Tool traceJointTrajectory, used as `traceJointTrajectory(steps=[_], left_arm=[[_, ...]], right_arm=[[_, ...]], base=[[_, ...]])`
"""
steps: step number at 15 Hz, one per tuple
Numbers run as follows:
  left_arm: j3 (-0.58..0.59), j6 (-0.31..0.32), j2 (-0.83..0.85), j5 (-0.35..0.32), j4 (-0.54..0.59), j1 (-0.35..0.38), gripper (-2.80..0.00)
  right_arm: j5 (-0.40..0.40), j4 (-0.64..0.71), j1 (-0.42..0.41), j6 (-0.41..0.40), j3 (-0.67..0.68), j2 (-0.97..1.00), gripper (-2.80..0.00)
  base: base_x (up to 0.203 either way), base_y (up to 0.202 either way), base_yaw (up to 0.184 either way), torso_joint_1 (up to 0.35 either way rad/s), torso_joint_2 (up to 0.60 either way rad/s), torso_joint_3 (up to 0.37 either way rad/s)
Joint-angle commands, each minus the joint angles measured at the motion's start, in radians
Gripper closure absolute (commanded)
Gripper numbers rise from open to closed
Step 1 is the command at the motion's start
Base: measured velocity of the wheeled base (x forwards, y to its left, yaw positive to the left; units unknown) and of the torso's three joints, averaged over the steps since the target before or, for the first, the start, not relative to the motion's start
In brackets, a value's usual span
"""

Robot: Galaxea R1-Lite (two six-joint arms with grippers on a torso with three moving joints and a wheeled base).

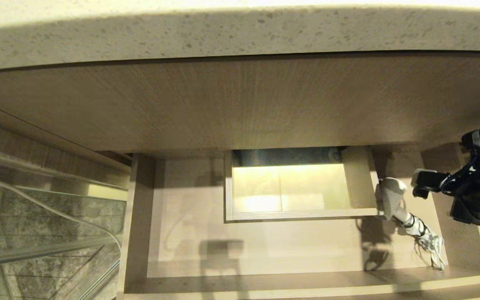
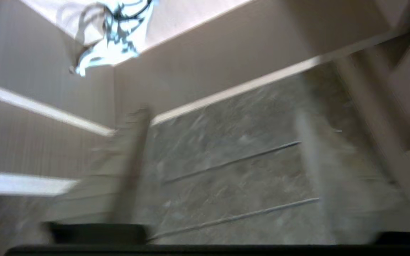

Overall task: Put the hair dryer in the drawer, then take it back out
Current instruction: Pull open the drawer, then take the hairdryer out

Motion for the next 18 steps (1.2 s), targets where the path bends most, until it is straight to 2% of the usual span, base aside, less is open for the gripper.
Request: traceJointTrajectory(steps=[1, 8, 12, 16, 18], left_arm=[[0.04, -0.001, 0.0, 0.0, -0.002, 0.0, 0.0], [0.04, -0.001, 0.0, 0.0, -0.002, 0.0, 0.0], [0.04, -0.001, 0.0, 0.0, -0.002, 0.0, 0.0], [0.04, -0.001, 0.0, 0.0, -0.002, 0.0, 0.0], [0.04, -0.001, 0.0, 0.0, -0.002, 0.0, 0.0]], right_arm=[[-0.007, 0.002, -0.014, 0.001, 0.051, -0.004, 0.0], [-0.012, 0.051, -0.031, 0.13, 0.08, -0.008, 0.0], [0.002, 0.066, -0.018, 0.278, 0.066, 0.04, 0.0], [0.004, 0.085, -0.017, 0.36, 0.067, 0.106, 0.0], [0.008, 0.087, -0.016, 0.37, 0.057, 0.158, 0.0]], base=[[0.0, 0.0, 0.0, 0.0, 0.0, 0.0], [0.0, 0.0, 0.0, 0.0, 0.0, 0.0], [0.0, 0.0, 0.0, 0.0, 0.0, 0.0], [0.0, 0.0, 0.0, 0.0, 0.0, 0.0], [0.0, 0.0, 0.0, 0.0, 0.0, 0.0]])
